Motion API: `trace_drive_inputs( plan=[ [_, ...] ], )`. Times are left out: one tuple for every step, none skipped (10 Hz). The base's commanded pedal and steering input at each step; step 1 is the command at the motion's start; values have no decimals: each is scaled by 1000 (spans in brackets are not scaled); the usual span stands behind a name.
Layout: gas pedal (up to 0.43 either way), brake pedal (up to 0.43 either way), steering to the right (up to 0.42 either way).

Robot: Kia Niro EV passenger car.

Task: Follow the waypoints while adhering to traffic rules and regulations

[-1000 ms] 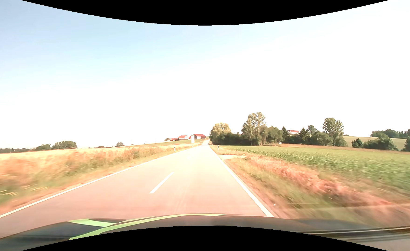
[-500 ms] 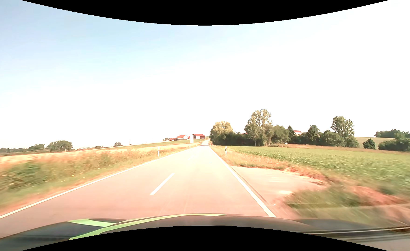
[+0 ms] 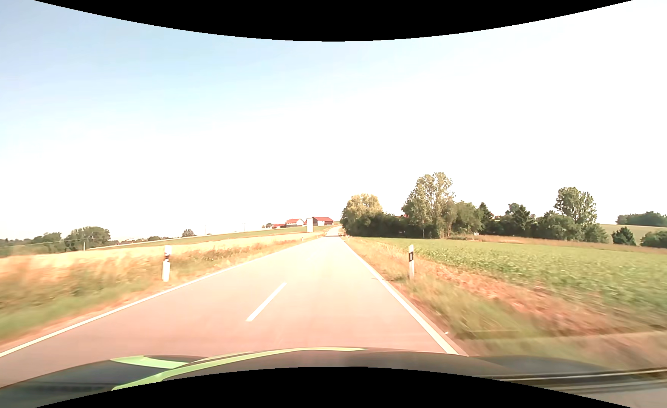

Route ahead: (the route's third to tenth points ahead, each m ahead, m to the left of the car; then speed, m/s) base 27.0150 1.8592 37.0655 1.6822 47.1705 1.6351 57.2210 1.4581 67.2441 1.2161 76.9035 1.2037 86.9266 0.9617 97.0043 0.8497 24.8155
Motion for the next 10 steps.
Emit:
trace_drive_inputs(
  plan=[
    [169,0,0],
    [169,0,1],
    [169,0,1],
    [169,0,1],
    [169,0,1],
    [169,0,1],
    [169,0,1],
    [169,0,1],
    [169,0,0],
    [169,0,0]
  ],
)
